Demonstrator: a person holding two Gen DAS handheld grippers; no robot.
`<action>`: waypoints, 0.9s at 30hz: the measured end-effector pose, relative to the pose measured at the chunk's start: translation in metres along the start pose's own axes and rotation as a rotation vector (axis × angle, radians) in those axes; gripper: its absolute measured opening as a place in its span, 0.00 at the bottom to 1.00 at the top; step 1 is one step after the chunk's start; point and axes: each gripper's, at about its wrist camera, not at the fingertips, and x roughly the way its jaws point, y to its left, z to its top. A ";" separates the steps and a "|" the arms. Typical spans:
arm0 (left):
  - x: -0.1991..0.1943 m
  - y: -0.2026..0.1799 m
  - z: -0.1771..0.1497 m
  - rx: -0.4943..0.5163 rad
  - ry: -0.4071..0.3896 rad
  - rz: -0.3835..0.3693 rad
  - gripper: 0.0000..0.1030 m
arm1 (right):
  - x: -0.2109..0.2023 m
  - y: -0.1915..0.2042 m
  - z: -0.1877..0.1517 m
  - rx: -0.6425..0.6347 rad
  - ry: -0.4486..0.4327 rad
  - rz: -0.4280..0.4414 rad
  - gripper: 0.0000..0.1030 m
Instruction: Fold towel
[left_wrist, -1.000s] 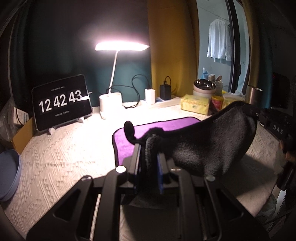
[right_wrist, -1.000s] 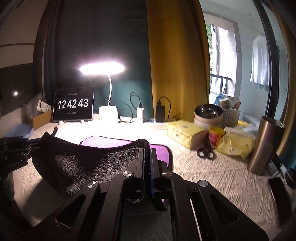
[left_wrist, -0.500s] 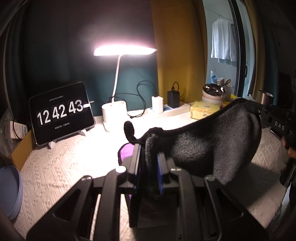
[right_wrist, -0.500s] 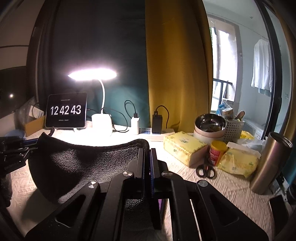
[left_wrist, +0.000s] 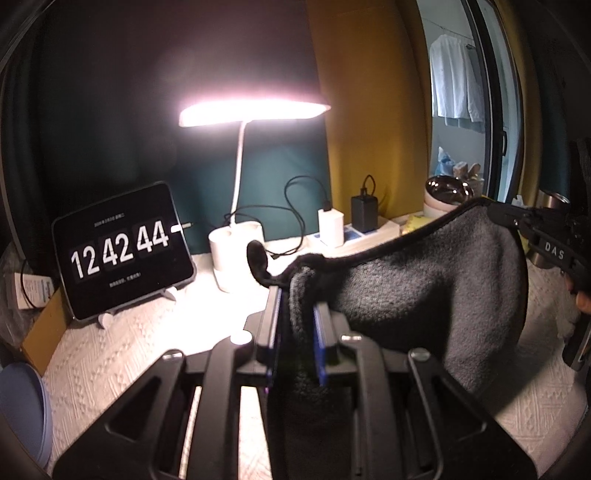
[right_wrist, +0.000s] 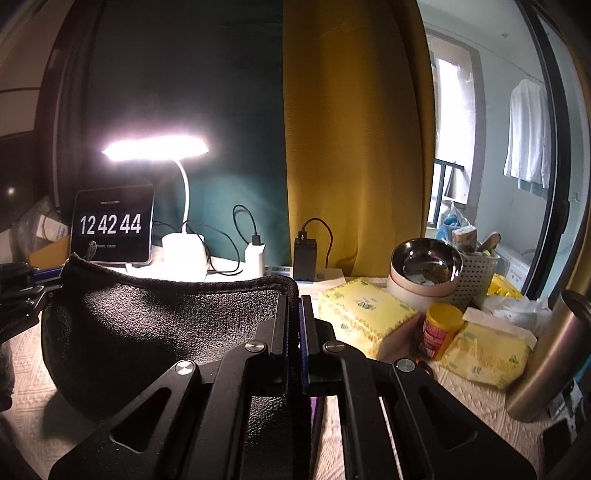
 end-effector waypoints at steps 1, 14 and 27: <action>0.003 0.000 0.001 0.002 0.000 0.003 0.16 | 0.004 0.000 0.002 -0.004 0.001 -0.002 0.05; 0.062 0.002 0.009 0.077 0.060 0.066 0.16 | 0.061 0.003 0.003 -0.053 0.067 -0.026 0.05; 0.123 0.002 -0.004 0.066 0.195 0.051 0.18 | 0.124 -0.002 -0.021 -0.030 0.229 -0.017 0.05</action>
